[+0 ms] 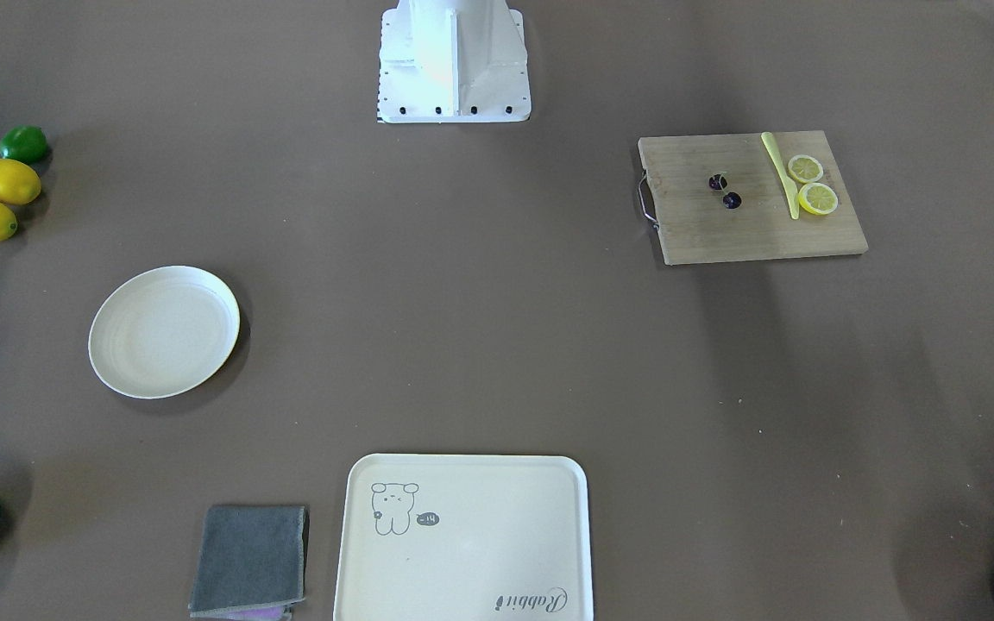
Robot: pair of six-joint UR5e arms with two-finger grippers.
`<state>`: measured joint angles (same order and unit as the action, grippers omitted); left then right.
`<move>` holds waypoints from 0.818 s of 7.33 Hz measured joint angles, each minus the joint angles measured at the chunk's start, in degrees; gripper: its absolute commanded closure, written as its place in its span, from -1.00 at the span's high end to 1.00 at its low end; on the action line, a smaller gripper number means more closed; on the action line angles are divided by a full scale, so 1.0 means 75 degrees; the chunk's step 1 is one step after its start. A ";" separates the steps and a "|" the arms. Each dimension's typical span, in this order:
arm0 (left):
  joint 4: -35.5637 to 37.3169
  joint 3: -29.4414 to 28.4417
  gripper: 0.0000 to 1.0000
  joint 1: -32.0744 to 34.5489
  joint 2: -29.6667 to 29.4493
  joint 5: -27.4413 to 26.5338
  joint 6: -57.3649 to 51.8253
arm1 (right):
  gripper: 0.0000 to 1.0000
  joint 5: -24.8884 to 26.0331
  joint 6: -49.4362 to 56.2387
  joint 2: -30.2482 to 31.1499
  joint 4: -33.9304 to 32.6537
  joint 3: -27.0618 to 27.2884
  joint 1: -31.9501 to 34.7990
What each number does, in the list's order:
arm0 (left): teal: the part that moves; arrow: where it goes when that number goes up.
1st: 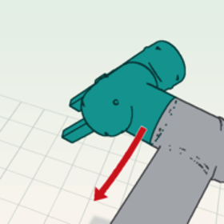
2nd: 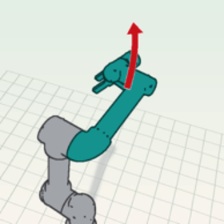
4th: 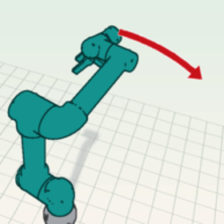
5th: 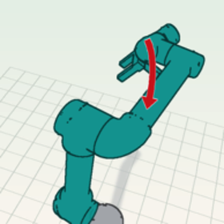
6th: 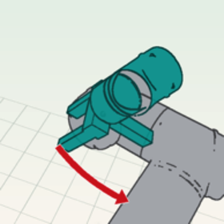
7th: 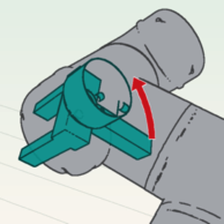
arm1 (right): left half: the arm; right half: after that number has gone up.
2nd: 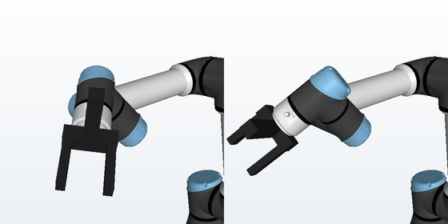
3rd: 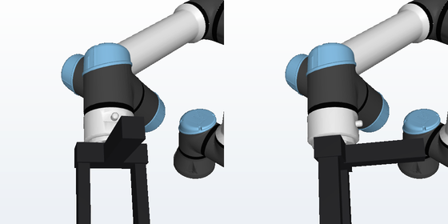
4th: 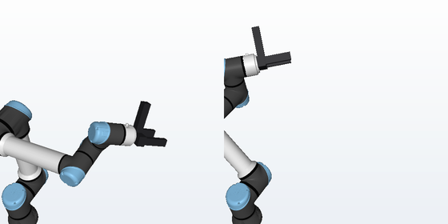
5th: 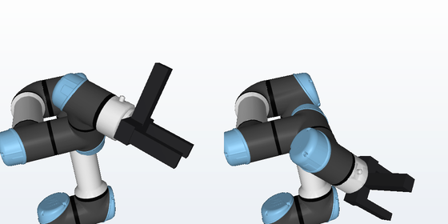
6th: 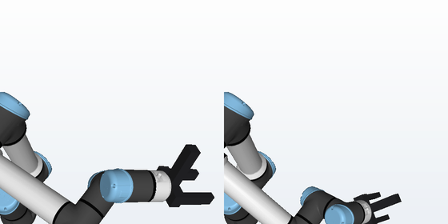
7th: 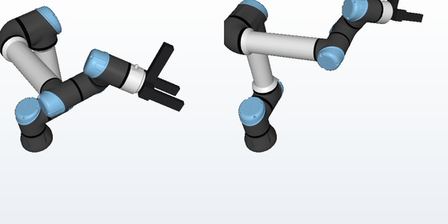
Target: Place red cherry on plate
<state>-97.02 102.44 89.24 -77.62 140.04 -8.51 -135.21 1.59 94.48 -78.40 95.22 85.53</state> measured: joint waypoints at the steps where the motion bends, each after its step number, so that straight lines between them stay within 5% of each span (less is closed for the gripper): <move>1: -0.0002 0.0015 0.95 -0.0004 0.0049 -0.0017 0.0005 | 1.00 0.0001 0.0006 0.0000 0.0000 -0.0001 -0.0015; 6: -0.0001 -0.0209 0.95 -0.0258 -0.0150 -0.0038 0.0037 | 1.00 -0.0250 -0.0013 0.0085 0.0106 0.0279 -0.0032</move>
<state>-97.03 100.87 87.31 -78.75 139.76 -8.23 -137.08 1.49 95.12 -77.60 97.31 85.29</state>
